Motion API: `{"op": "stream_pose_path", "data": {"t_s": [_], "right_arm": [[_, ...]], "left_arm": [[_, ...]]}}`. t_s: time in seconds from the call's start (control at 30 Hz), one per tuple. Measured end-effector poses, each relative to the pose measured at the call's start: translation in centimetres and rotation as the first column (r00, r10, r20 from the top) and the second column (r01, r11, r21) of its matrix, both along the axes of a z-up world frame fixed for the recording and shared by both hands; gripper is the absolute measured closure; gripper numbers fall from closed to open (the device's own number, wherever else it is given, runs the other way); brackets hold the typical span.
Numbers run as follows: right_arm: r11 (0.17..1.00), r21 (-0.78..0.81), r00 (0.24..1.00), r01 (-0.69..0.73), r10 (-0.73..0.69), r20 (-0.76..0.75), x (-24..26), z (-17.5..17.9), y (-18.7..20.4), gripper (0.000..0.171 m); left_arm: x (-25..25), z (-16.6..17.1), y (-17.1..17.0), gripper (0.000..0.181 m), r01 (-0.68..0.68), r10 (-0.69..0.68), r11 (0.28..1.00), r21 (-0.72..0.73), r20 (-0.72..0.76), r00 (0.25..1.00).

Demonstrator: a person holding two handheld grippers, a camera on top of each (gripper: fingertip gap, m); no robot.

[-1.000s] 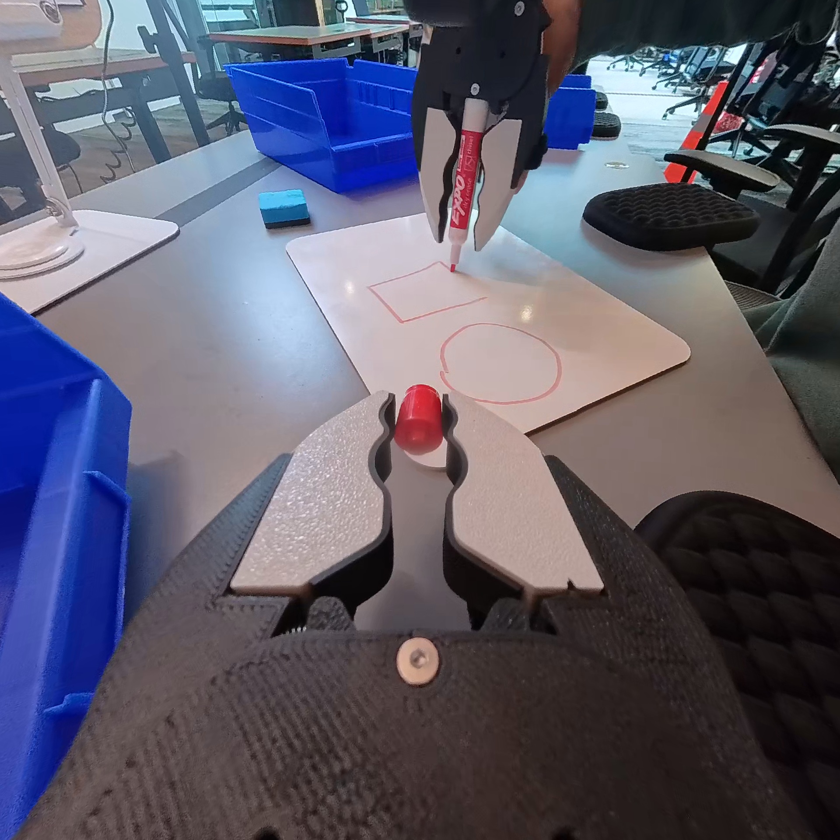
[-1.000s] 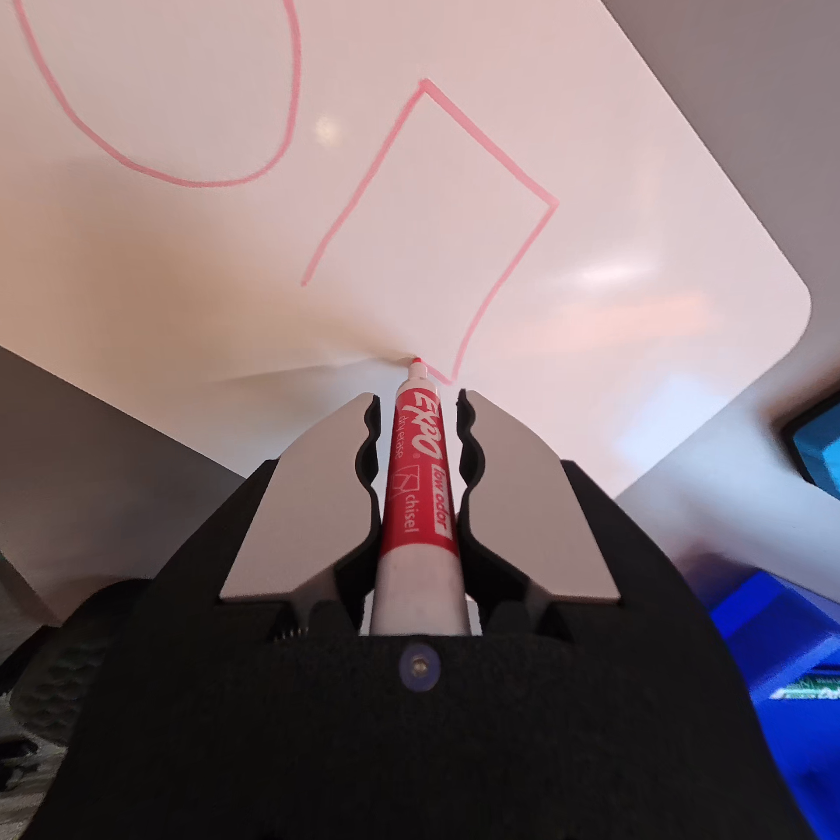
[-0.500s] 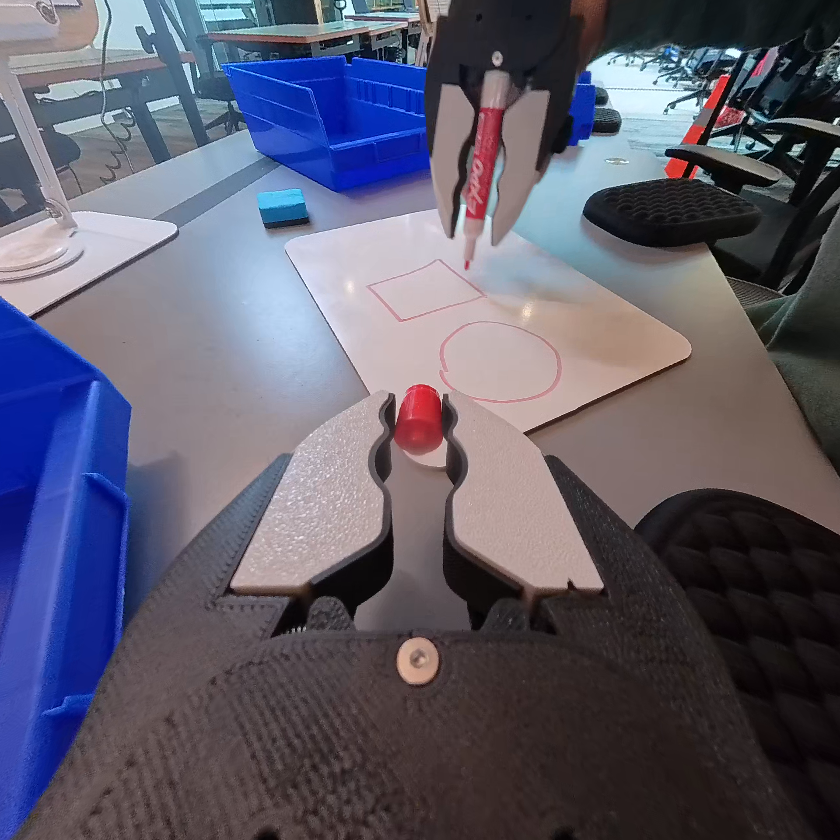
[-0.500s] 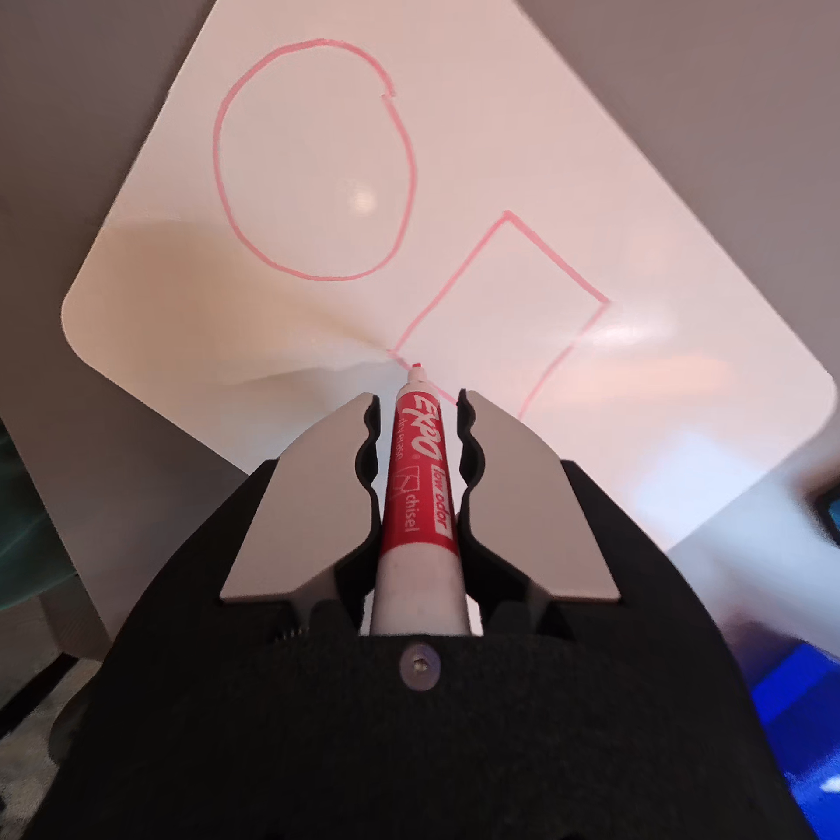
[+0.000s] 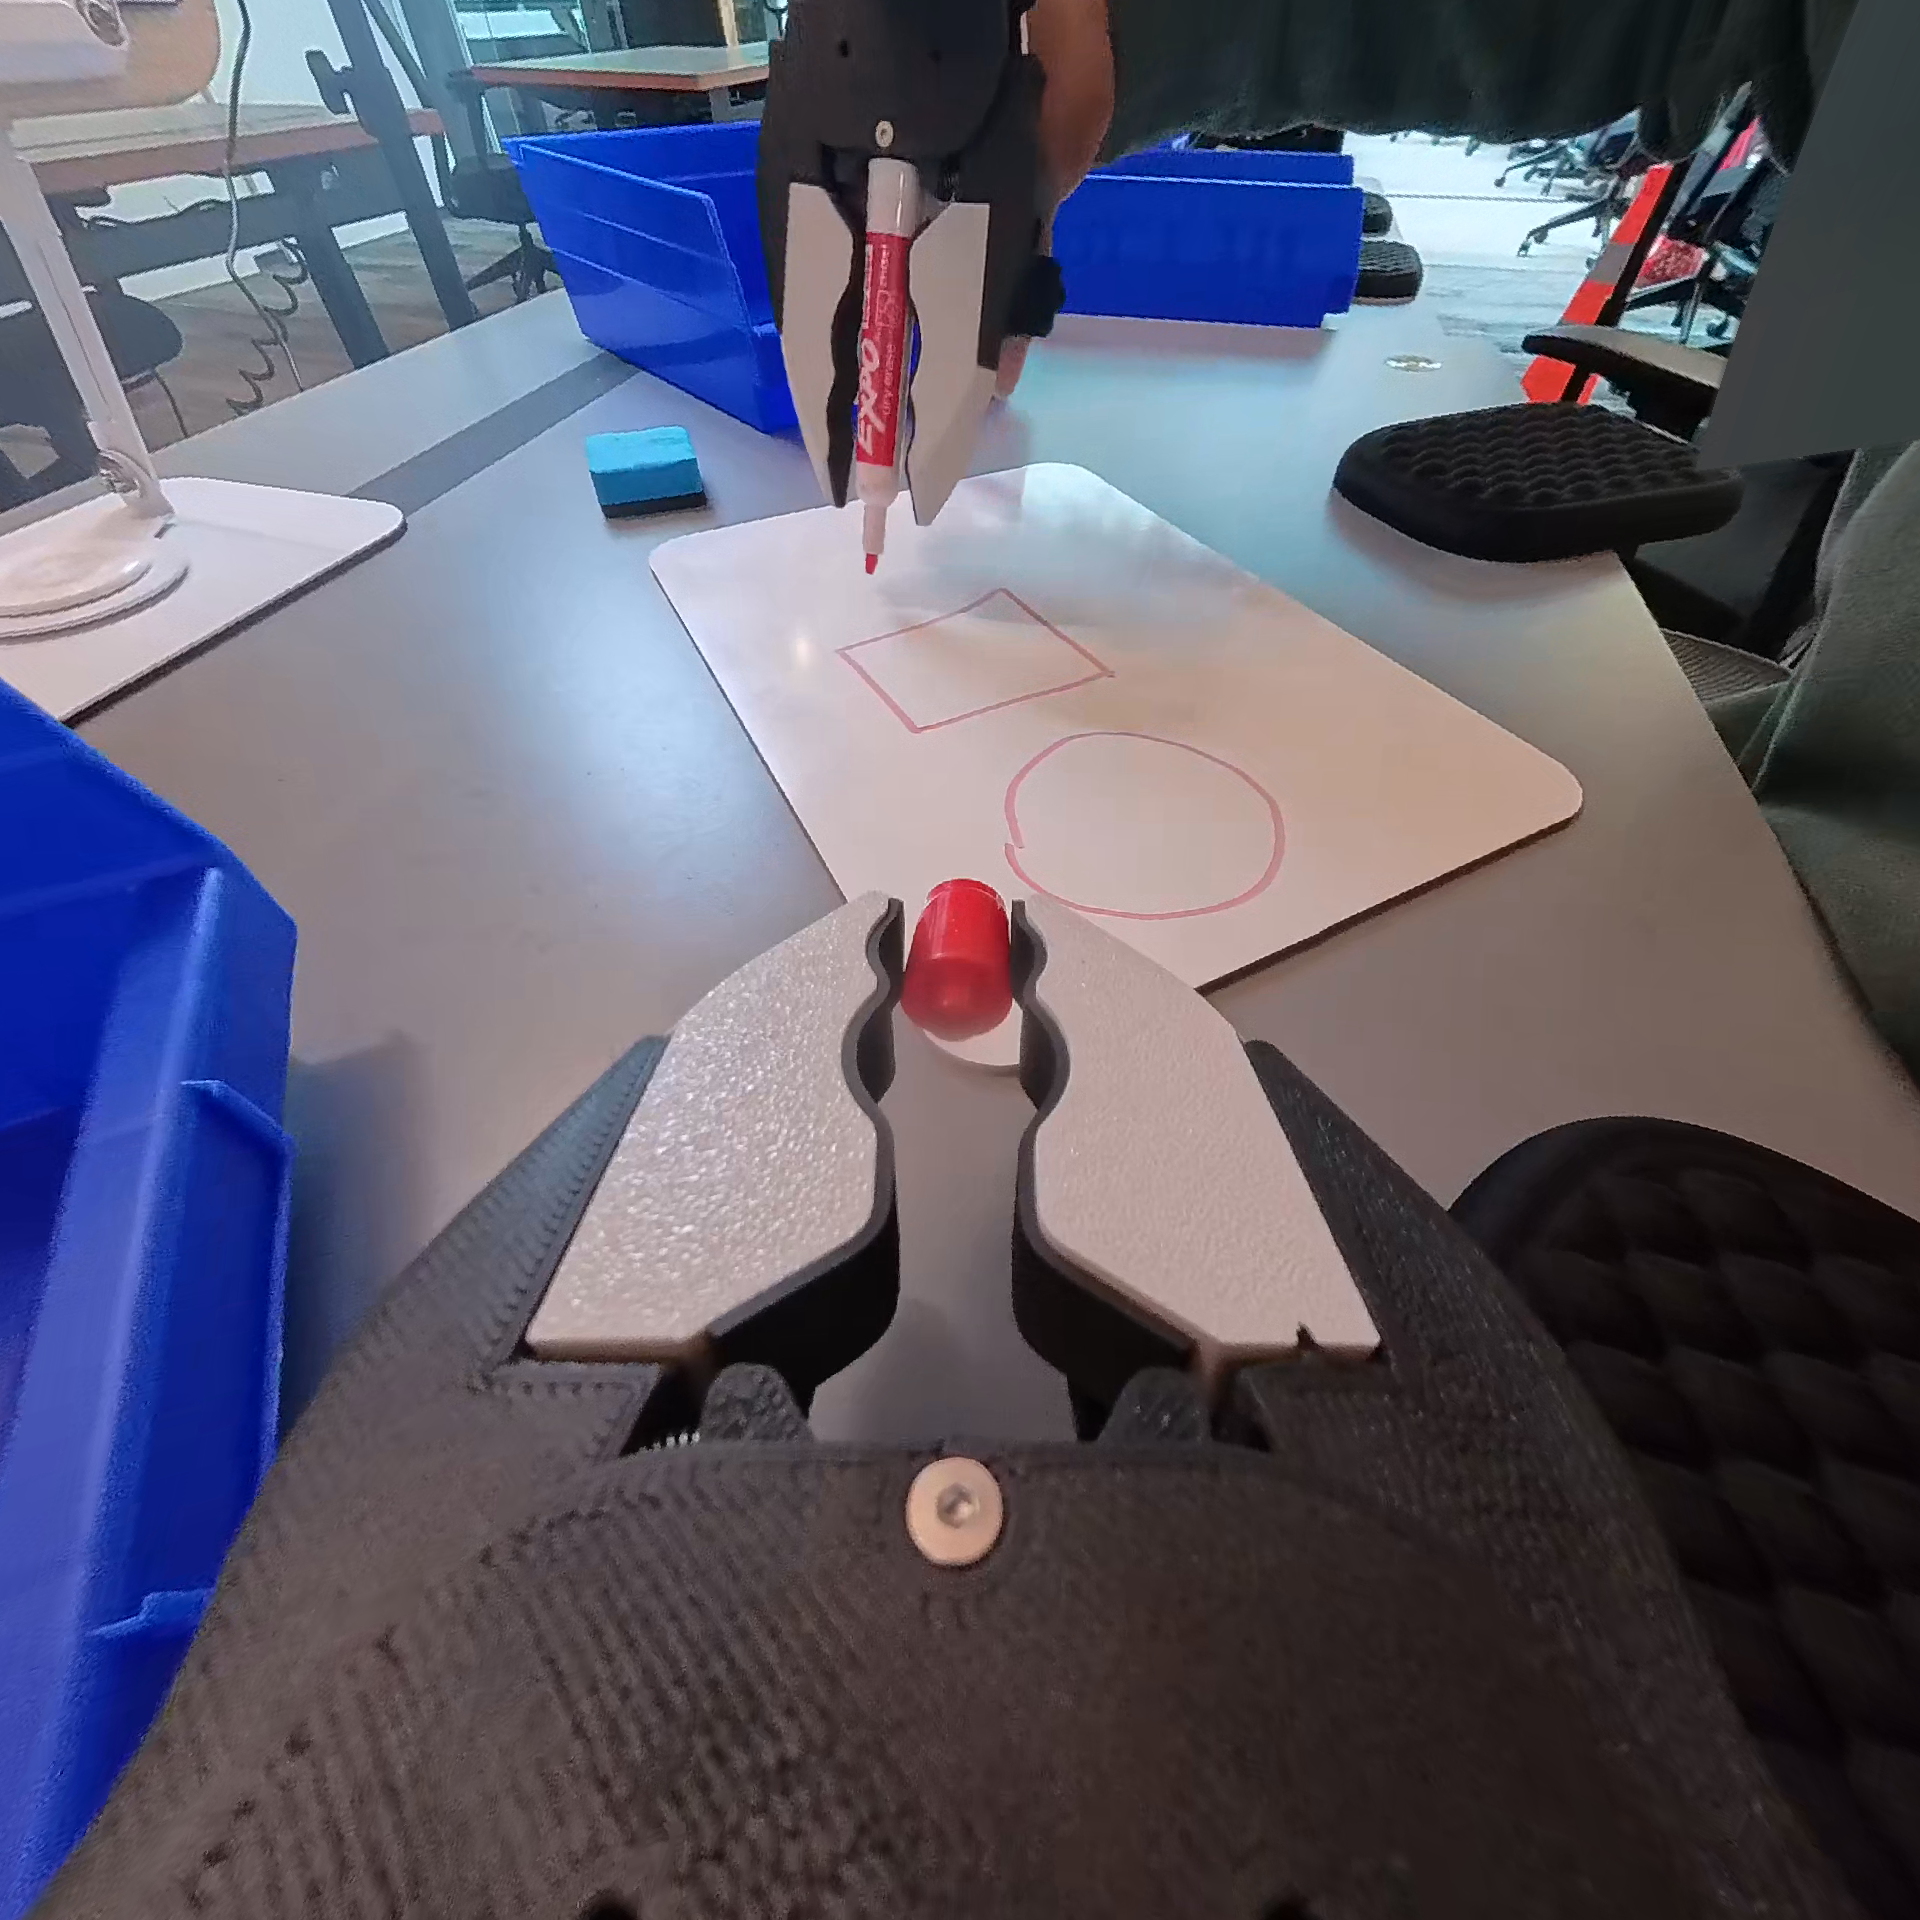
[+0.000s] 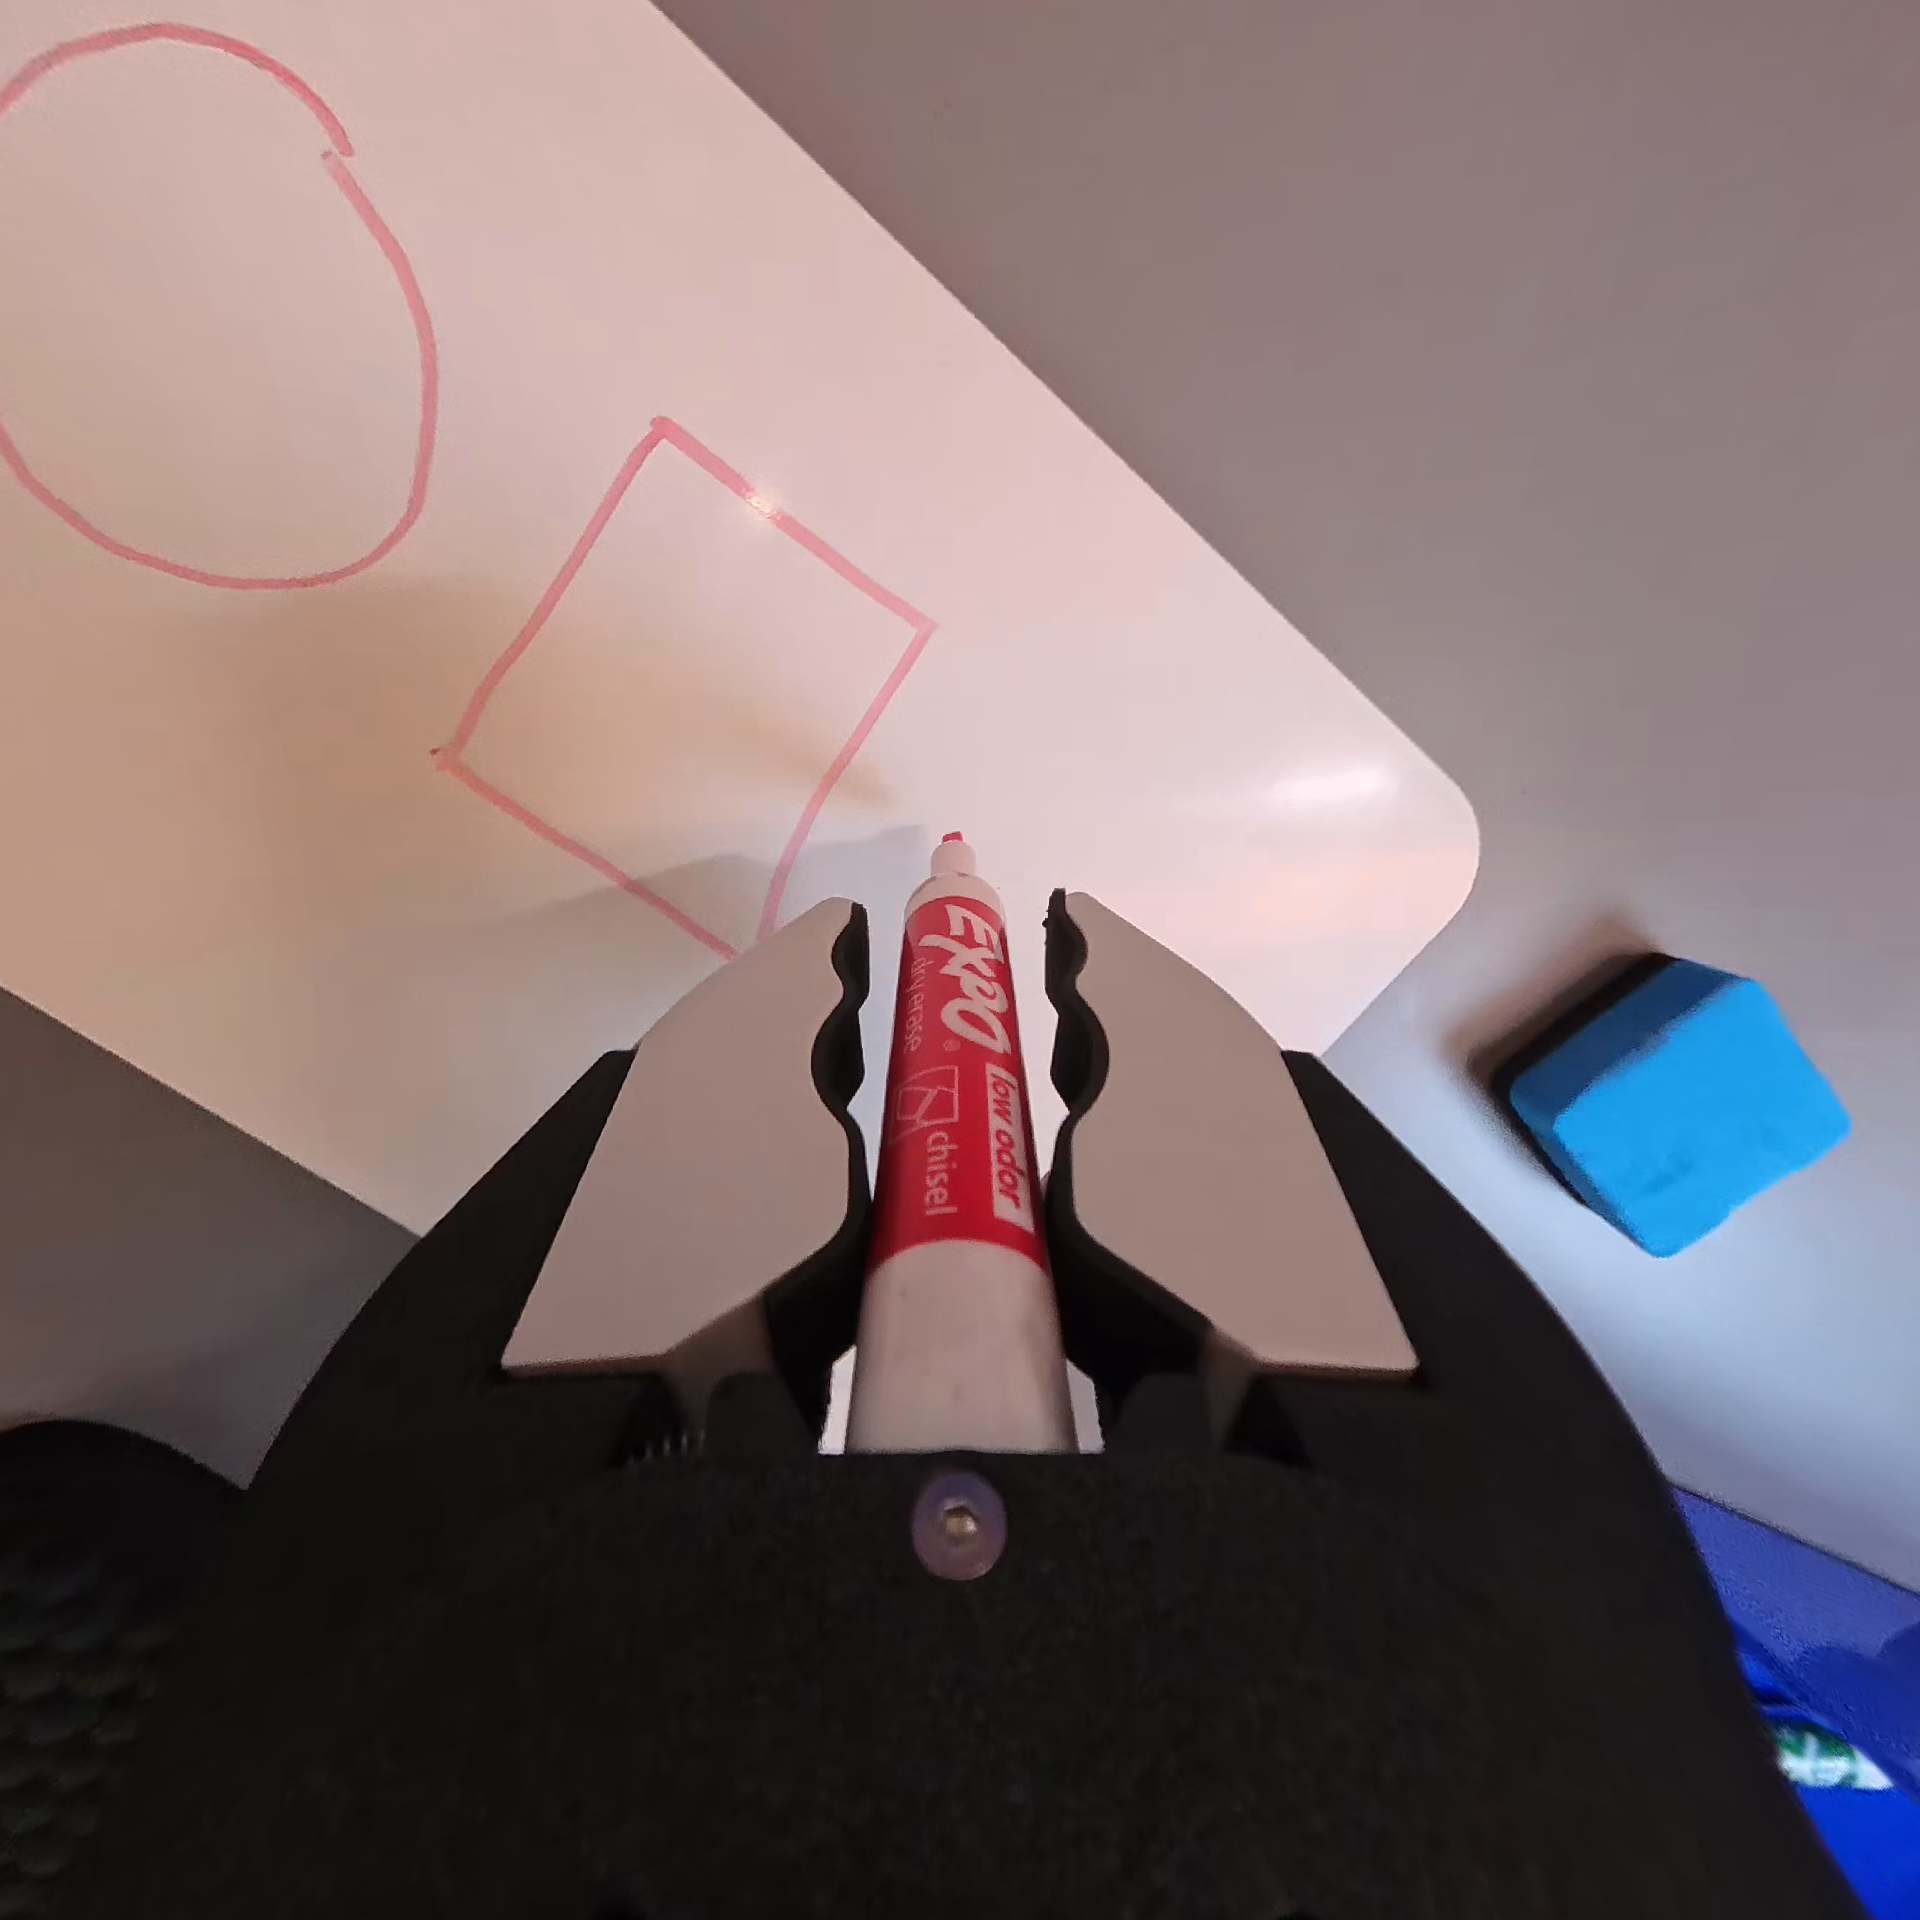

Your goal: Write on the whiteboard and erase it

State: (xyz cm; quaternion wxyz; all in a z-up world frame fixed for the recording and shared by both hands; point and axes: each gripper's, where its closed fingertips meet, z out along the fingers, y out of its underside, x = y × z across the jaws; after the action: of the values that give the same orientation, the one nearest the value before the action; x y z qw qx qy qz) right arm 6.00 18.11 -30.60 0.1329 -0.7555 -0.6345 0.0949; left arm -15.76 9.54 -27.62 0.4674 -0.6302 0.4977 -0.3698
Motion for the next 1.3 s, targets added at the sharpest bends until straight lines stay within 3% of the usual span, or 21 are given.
{"op": "stream_pose_path", "data": {"t_s": [0.33, 0.7, 1.3], "right_arm": [[0.999, -0.023, 0.999, -0.029, 0.03, 0.039, -0.7, -0.7, 1.6, 0.138], [0.994, -0.082, 0.996, -0.075, 0.079, 0.047, -0.5, -1.1, -0.6, 0.138], [1.0, -0.031, 0.994, 0.004, -0.001, 0.105, 3.0, -1.0, 1.7, 0.138]], "left_arm": [[0.0, 0.0, 0.0, 0.162, -0.001, 0.001, 1.0, 0.001, 0.001, 1.0], [0.0, 0.0, 0.0, 0.162, 0.001, -0.001, 1.0, 0.003, -0.002, 1.0], [0.0, 0.0, 0.0, 0.162, -0.001, 0.001, 1.0, 0.001, -0.003, 1.0]]}}
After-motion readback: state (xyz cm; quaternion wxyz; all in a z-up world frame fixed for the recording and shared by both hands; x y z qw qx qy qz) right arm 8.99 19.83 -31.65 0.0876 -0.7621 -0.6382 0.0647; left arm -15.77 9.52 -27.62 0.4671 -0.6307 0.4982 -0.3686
